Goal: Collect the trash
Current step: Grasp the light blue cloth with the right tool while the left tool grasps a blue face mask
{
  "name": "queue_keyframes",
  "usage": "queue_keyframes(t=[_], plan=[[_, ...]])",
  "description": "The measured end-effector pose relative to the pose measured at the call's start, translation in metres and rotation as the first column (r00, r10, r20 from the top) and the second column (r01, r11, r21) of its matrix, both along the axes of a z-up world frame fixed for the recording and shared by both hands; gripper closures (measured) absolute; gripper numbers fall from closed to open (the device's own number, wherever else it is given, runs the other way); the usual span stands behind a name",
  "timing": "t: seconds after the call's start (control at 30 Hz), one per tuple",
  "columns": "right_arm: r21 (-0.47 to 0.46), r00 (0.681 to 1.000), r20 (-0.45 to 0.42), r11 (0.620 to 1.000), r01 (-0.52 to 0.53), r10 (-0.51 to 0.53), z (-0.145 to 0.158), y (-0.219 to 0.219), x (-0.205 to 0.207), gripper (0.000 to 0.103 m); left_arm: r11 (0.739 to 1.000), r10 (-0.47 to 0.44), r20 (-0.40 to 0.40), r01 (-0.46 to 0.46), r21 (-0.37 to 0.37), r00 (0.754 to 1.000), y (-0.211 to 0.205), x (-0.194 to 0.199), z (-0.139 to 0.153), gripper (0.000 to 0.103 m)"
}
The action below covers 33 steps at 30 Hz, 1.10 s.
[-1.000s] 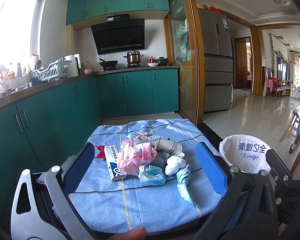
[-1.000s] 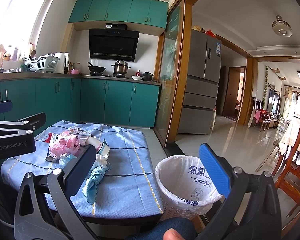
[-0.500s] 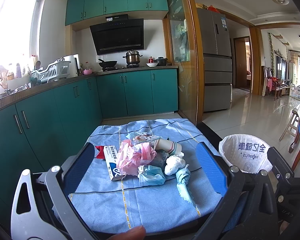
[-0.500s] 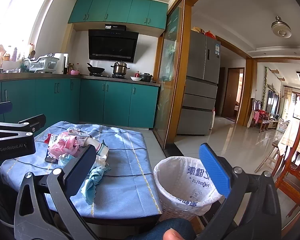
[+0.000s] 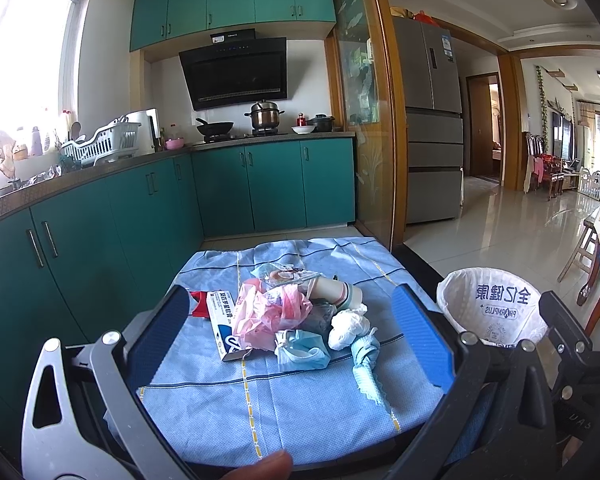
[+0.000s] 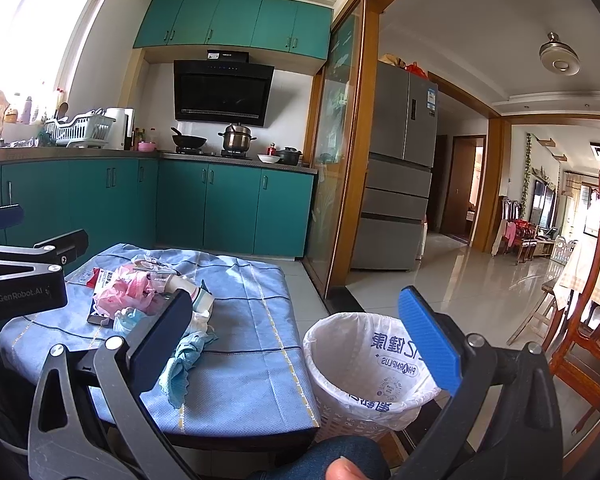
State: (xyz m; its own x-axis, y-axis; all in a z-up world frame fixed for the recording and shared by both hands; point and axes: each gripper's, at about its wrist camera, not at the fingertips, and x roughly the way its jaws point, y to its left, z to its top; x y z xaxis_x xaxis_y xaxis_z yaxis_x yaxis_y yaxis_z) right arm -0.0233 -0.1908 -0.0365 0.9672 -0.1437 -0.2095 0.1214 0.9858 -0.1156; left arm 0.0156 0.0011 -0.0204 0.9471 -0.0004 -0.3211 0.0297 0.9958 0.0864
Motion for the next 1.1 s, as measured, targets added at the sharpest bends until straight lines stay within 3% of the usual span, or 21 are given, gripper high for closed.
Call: queue_keyframes(t=[0.2, 0.3, 0.43, 0.53, 0.67, 0.8, 1.03, 1.1], plan=[[0.0, 1.0, -0.001, 1.0, -0.003, 0.003, -0.001, 0.0, 0.0, 0.002, 1.0, -0.004, -0.005, 0.004, 0.001, 1.0, 0.0, 0.002, -0.001, 0.003], [0.005, 0.999, -0.01, 0.999, -0.034, 0.034, -0.005, -0.001, 0.005, 0.002, 0.999, 0.046, 0.017, -0.046, 0.006, 0.999, 0.014, 0.009, -0.001, 0.003], [0.052, 0.986, -0.116, 0.993, -0.11, 0.116, -0.027, 0.001, 0.036, 0.002, 0.997, 0.064, -0.054, -0.067, -0.042, 0.996, 0.047, 0.034, -0.013, 0.003], [0.143, 0.953, -0.204, 0.97, -0.196, 0.223, -0.049, 0.005, 0.067, 0.004, 0.993, 0.108, -0.094, -0.112, -0.03, 0.99, 0.066, 0.052, -0.028, 0.013], [0.248, 0.884, -0.312, 0.928, -0.277, 0.347, -0.08, 0.028, 0.11, 0.019, 0.993, 0.111, -0.18, -0.114, -0.009, 0.977, 0.077, 0.079, -0.053, 0.017], [0.223, 0.818, -0.428, 0.922, -0.316, 0.384, -0.118, 0.064, 0.152, 0.03, 0.998, 0.042, -0.274, -0.055, -0.039, 0.961, 0.079, 0.102, -0.085, 0.017], [0.222, 0.789, -0.501, 0.934, -0.281, 0.356, -0.148, 0.072, 0.192, 0.033, 0.998, -0.033, -0.383, 0.011, -0.06, 0.923, 0.065, 0.141, -0.118, 0.017], [0.248, 0.768, -0.515, 0.924, -0.291, 0.38, -0.153, 0.07, 0.196, 0.058, 0.996, -0.057, -0.395, 0.027, -0.081, 0.917, 0.063, 0.148, -0.121, 0.017]])
